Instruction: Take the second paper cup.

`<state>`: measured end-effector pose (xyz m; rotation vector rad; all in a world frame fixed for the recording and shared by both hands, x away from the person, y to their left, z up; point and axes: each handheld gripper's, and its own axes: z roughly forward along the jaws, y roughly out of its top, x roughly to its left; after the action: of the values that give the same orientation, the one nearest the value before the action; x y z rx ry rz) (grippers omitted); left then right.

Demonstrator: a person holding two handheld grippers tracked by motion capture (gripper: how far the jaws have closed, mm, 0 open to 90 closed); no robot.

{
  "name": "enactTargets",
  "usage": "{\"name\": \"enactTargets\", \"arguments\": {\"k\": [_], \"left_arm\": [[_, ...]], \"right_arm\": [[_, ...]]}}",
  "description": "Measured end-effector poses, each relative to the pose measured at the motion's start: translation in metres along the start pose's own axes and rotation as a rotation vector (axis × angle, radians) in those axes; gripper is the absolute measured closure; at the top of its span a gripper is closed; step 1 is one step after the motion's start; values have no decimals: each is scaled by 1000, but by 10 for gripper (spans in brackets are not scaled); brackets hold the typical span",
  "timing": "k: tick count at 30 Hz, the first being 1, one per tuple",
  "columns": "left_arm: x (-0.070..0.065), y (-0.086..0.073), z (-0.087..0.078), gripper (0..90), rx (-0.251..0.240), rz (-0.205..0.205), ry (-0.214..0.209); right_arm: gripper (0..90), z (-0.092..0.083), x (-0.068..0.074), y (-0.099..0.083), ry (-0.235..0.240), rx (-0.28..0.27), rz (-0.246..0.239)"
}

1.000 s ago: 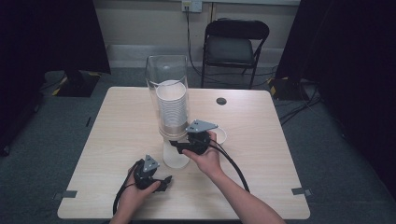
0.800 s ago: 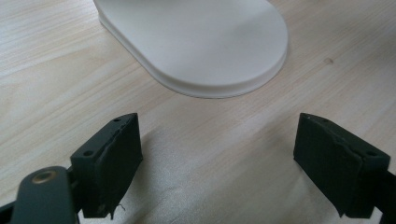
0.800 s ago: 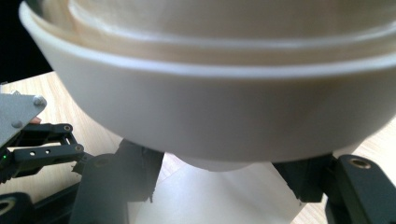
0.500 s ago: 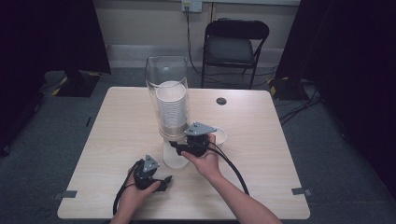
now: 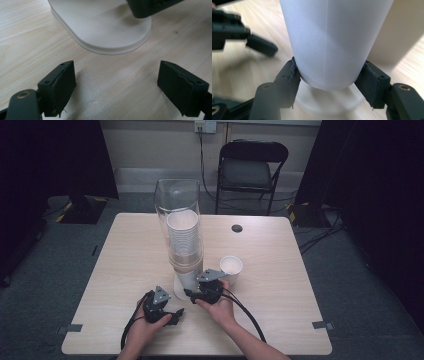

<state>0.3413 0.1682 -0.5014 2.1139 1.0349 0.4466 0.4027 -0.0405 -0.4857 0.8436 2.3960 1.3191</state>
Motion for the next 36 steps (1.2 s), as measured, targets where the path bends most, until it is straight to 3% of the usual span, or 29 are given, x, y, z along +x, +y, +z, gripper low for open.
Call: {"name": "enactTargets", "arguments": {"k": [10,12,13,15,19,22,28,36], "left_arm": [[0,0,-1,164,3,-3,15],[1,1,-1,196,-2,-28,45],[2,3,-2,199,-13,-32,55],[1,7,-3,199,-72,-80,73],[-5,16,-5,204,-134,-89,94],[-9,18,-4,205,-136,-65,83],[-13,15,0,203,-81,-12,80],[-8,9,-1,198,-39,-18,69]], "right_arm": [[373,-24,-3,-30,85,69,-67],[372,-27,-3,-32,97,73,-85],[372,-28,-2,-33,120,74,-100],[371,-30,1,-33,129,80,-136],[368,-29,9,-34,164,108,-192],[350,-29,11,-36,168,123,-196],[283,-32,7,-38,141,134,-189],[180,-44,-4,-38,143,125,-132]]}}
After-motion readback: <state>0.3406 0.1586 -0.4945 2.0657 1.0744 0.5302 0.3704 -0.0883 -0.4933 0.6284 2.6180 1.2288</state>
